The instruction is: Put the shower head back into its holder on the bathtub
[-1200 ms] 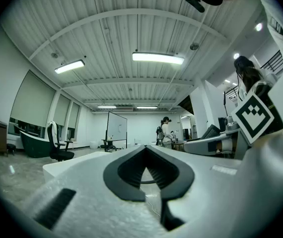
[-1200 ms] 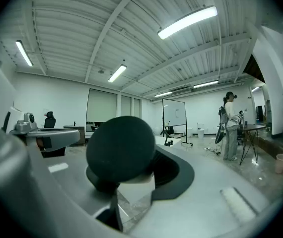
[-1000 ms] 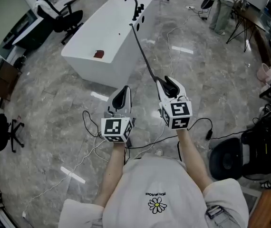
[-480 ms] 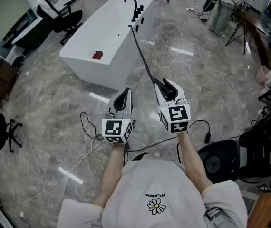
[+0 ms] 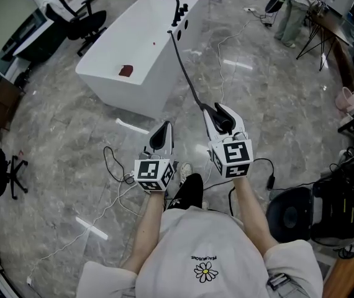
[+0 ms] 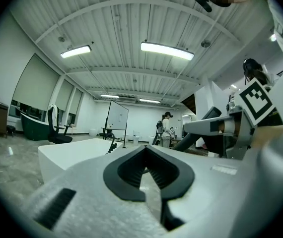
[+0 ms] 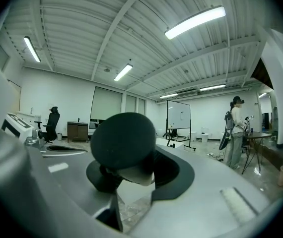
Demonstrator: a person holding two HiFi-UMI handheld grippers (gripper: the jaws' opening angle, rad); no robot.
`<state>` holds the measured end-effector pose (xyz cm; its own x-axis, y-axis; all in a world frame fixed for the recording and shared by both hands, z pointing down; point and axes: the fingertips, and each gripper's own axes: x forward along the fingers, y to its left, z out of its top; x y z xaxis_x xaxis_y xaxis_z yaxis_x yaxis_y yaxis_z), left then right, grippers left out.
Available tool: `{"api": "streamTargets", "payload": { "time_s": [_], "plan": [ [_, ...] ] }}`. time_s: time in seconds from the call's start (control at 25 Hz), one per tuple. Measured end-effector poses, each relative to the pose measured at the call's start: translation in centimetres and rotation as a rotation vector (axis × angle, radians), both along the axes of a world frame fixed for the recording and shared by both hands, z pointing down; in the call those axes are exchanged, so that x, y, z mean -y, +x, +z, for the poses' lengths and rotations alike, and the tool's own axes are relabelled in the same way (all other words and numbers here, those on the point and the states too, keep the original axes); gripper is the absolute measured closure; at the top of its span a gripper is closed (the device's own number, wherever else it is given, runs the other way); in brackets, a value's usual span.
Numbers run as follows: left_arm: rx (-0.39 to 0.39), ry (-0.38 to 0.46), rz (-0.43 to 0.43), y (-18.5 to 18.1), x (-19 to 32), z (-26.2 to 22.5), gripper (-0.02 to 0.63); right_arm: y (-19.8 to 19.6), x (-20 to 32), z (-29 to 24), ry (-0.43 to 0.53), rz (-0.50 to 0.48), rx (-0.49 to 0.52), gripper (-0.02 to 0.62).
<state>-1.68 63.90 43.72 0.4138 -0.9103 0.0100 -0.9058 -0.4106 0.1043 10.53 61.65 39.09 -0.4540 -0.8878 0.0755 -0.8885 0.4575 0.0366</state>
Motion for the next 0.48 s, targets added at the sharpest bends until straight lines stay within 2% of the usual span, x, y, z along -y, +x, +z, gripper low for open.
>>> {"api": "streamTargets", "payload": {
  "time_s": [0.16,0.32,0.48],
  "plan": [
    [-0.017,-0.022,0.018,0.7,3.7,1.6,0.606,-0.3,3.2,0.0,0.013,-0.017,-0.001,0.471],
    [-0.028,-0.042,0.049,1.5,9.2,2.7,0.606,-0.1,8.8,0.7,-0.007,-0.008,-0.023,0.472],
    [-0.033,-0.035,0.043,0.3,16.1,1.8,0.606,-0.9,15.6,-0.6,-0.009,-0.011,-0.026,0.474]
  ]
}}
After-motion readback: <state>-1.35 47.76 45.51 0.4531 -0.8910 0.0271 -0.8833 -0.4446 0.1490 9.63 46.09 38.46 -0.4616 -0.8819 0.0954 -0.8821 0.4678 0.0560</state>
